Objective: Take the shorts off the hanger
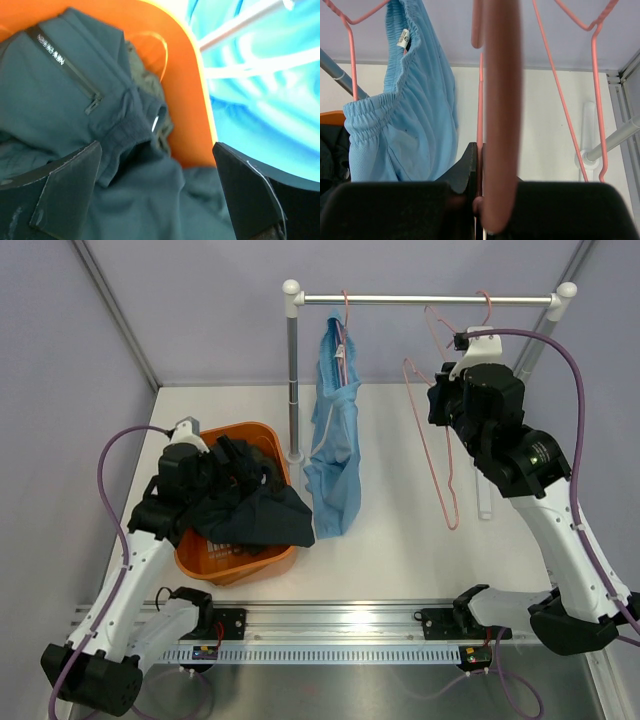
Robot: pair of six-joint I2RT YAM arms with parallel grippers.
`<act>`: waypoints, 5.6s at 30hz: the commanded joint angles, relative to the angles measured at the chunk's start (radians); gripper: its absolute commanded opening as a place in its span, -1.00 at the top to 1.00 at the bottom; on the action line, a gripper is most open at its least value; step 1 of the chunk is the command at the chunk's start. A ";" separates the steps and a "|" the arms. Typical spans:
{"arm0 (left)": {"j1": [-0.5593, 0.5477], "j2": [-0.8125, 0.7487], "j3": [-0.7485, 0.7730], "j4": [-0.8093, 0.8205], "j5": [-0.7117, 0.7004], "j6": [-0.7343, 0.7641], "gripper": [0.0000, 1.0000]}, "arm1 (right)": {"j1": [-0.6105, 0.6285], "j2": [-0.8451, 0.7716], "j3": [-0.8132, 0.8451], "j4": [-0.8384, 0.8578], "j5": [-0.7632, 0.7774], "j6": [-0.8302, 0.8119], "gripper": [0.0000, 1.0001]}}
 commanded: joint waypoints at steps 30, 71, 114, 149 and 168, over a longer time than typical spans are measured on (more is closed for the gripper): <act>-0.193 -0.085 -0.208 -0.151 -0.045 -0.024 0.22 | -0.246 0.239 0.293 0.049 -0.294 -0.049 1.00; -0.106 -0.117 0.060 -0.260 -0.613 0.171 0.07 | -0.373 0.320 0.349 0.084 -0.575 -0.076 1.00; -0.106 -0.155 0.025 -0.202 -0.418 0.183 -0.98 | -0.372 0.492 0.437 0.089 -0.652 0.002 1.00; -0.106 -0.160 0.019 -0.192 -0.370 0.192 -0.98 | -0.180 0.210 0.471 -0.065 -0.219 -0.046 -0.17; -0.106 -0.160 0.014 -0.188 -0.353 0.194 -0.98 | 0.075 0.446 0.461 0.155 -0.233 -0.027 -0.34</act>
